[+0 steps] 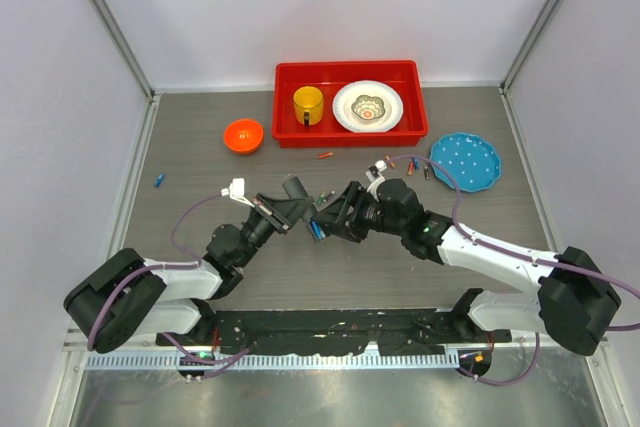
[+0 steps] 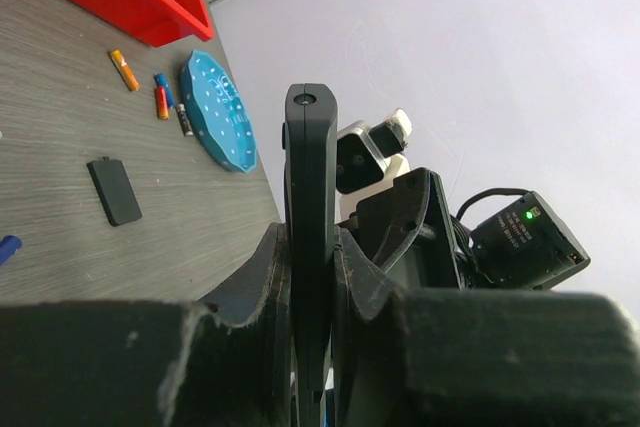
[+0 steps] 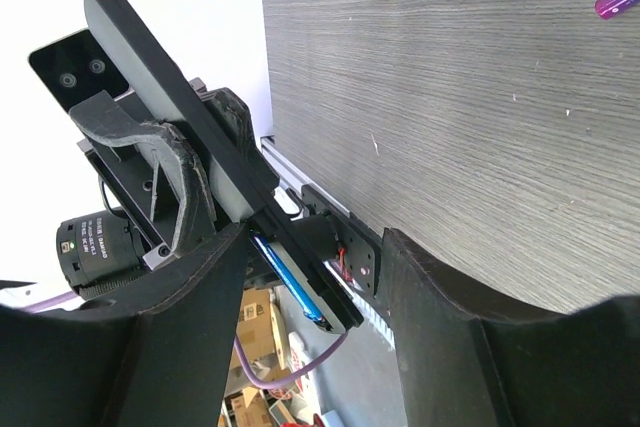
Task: Load the batteries into the remote control
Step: Load the battery into the remote control.
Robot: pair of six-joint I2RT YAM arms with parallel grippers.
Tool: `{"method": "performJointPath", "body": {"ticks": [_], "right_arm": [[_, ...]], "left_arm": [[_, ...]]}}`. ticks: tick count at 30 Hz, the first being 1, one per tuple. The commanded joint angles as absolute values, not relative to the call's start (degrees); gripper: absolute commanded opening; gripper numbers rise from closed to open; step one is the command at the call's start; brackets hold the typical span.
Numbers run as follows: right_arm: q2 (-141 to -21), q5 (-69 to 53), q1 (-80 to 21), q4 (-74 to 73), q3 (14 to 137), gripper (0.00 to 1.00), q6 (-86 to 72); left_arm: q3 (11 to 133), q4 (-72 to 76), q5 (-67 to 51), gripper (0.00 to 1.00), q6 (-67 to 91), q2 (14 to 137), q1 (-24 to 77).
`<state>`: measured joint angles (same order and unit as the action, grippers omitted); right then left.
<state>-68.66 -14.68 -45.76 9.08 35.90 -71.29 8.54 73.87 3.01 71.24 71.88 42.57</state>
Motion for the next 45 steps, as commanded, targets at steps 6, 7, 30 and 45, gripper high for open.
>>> {"method": "performJointPath", "body": {"ticks": [6, 7, 30, 45], "right_arm": [[-70.8, -14.6, -45.8, 10.3, 37.9, 0.51, -70.7], [-70.8, -14.6, -45.8, 9.9, 37.9, 0.5, -70.2], [-73.4, -17.3, -48.2, 6.7, 39.7, 0.44, -65.8], [-68.2, -12.1, -47.8, -4.5, 45.8, 0.62, -59.8]], "left_arm": [[8.9, 81.7, 2.7, 0.0, 70.3, 71.4, 42.8], [8.9, 81.7, 2.9, 0.0, 70.3, 71.2, 42.7], [9.3, 79.4, 7.9, 0.0, 69.9, 69.0, 42.8], [7.9, 79.3, 6.8, 0.0, 69.8, 69.0, 42.8]]}}
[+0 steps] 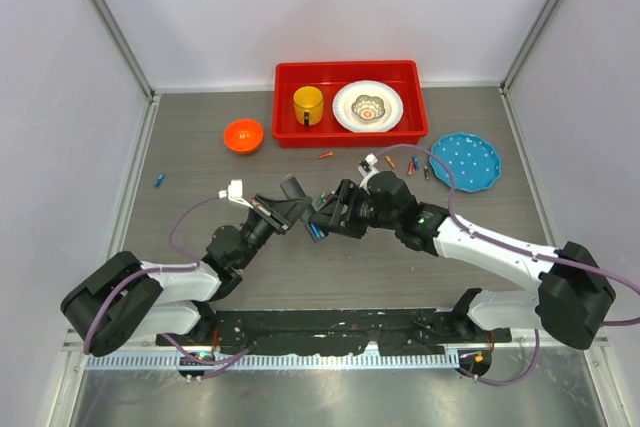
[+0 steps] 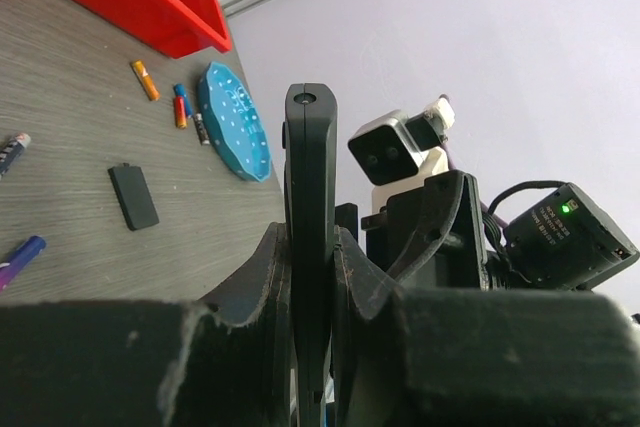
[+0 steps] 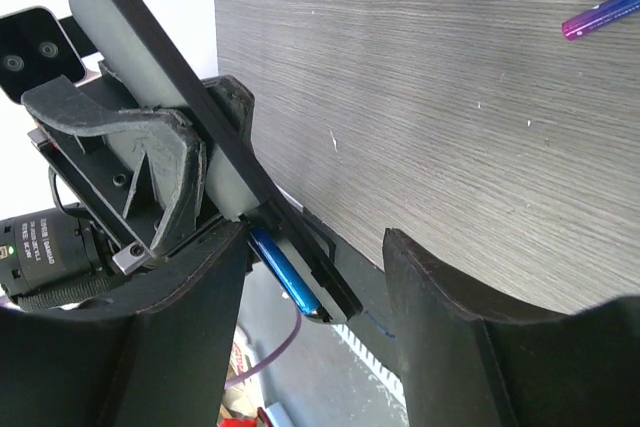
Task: Load the batteries into the remote control
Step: Load the battery into the remote control.
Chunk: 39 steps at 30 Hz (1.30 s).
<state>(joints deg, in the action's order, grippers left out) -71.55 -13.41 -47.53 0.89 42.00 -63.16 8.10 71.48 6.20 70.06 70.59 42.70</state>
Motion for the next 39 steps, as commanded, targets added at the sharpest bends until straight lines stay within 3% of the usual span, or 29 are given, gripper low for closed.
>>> {"method": "performJointPath", "body": {"ticks": [1, 11, 18, 29, 39], "right_arm": [[-67.8, -12.0, -47.4, -5.2, 46.2, 0.63, -59.4], [-62.8, -3.5, -47.7, -24.2, 59.7, 0.66, -40.7], [-67.4, 14.5, -60.7, -34.2, 69.2, 0.64, -26.6], [-76.0, 29.5, -70.2, -38.5, 75.0, 0.61, -24.0], [-74.1, 32.4, -71.2, -37.6, 72.4, 0.56, -25.7]], "left_arm": [[7.8, 79.2, 6.9, 0.0, 69.8, 69.0, 42.8], [9.3, 71.2, 7.6, 0.0, 72.1, 66.9, 42.8], [16.0, 54.2, 3.7, 0.0, 75.6, 66.8, 42.7], [17.7, 54.6, 0.2, 0.0, 79.2, 70.6, 42.5], [17.2, 55.6, -1.5, 0.0, 79.4, 70.2, 42.6]]}}
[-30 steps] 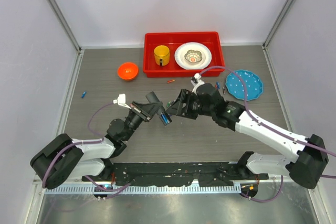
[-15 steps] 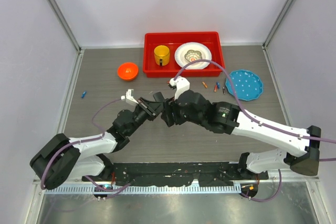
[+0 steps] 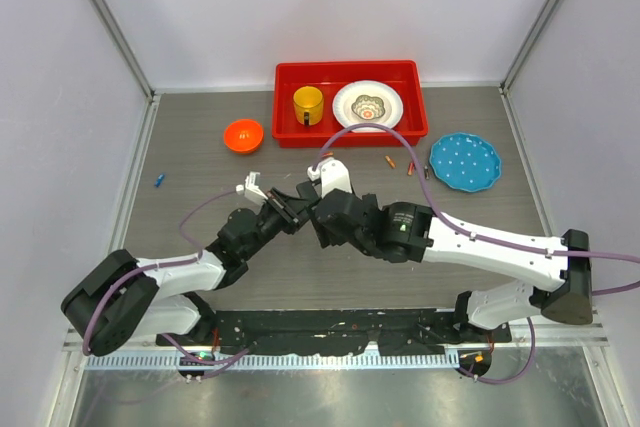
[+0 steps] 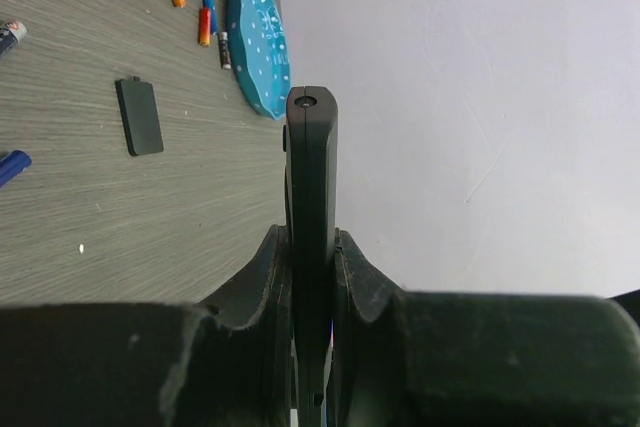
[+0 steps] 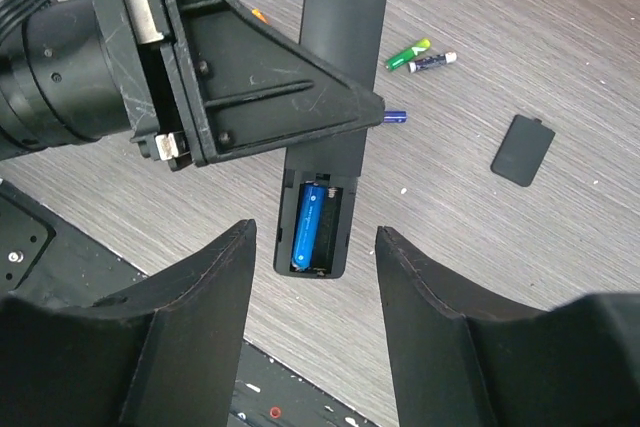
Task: Load the batteries into the remote control
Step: Load the battery into the remote control.
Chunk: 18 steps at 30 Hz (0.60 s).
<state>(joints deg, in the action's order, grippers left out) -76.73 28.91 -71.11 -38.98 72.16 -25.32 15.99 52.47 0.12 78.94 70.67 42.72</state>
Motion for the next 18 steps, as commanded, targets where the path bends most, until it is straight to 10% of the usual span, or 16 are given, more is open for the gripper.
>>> {"method": "performJointPath", "body": {"ticks": [1, 18], "right_arm": [[-73.8, 30.4, -71.3, -36.7, 71.7, 0.56, -25.8], [-79.7, 27.5, -73.1, -35.7, 70.9, 0.48, -26.1]], "left_arm": [[17.2, 55.4, -1.5, 0.0, 79.5, 70.4, 42.6], [18.0, 54.1, -2.0, 0.0, 80.3, 69.7, 42.6]]}}
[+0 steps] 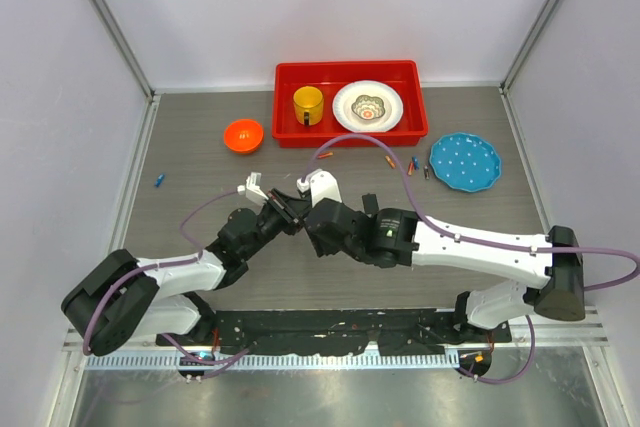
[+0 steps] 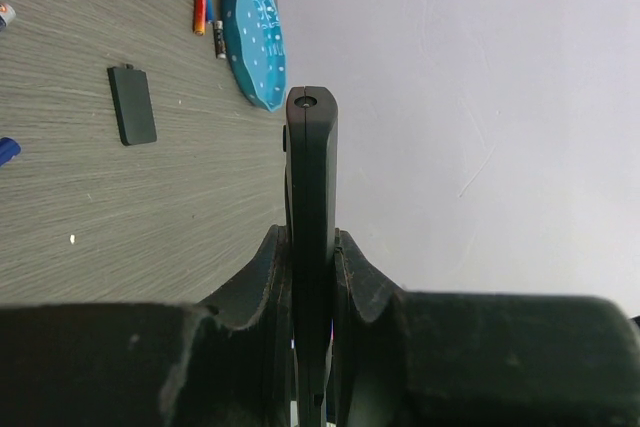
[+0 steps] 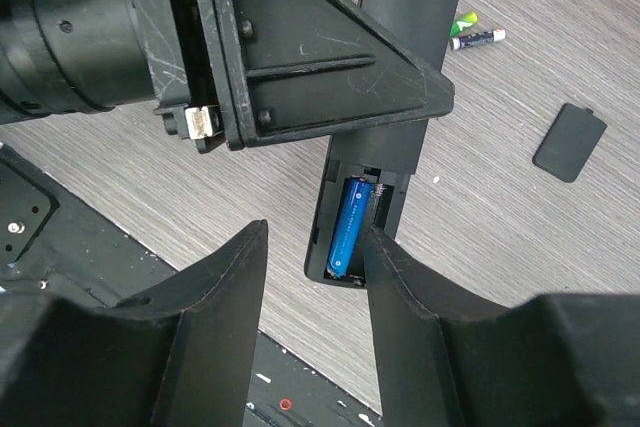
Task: Load the batteries into the remote control
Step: Load the battery into the remote control.
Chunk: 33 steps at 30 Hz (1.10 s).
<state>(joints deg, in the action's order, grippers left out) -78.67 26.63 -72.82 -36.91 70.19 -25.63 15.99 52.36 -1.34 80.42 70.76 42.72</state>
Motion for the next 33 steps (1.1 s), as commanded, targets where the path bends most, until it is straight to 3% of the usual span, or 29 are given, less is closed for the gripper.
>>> {"method": "performJointPath", "body": {"ticks": [1, 24, 33], "right_arm": [[-79.9, 27.9, -73.1, -35.7, 70.8, 0.48, -26.1], [-83.0, 29.1, -73.1, -35.6, 70.9, 0.41, -25.4], [-83.4, 28.7, -73.1, -35.2, 70.9, 0.32, -25.6]], "left_arm": [[18.0, 54.1, -2.1, 0.0, 80.3, 69.6, 42.6], [18.0, 54.8, -2.5, 0.0, 80.3, 69.1, 42.6], [17.8, 55.3, -2.3, 0.0, 80.2, 69.0, 42.6]]}}
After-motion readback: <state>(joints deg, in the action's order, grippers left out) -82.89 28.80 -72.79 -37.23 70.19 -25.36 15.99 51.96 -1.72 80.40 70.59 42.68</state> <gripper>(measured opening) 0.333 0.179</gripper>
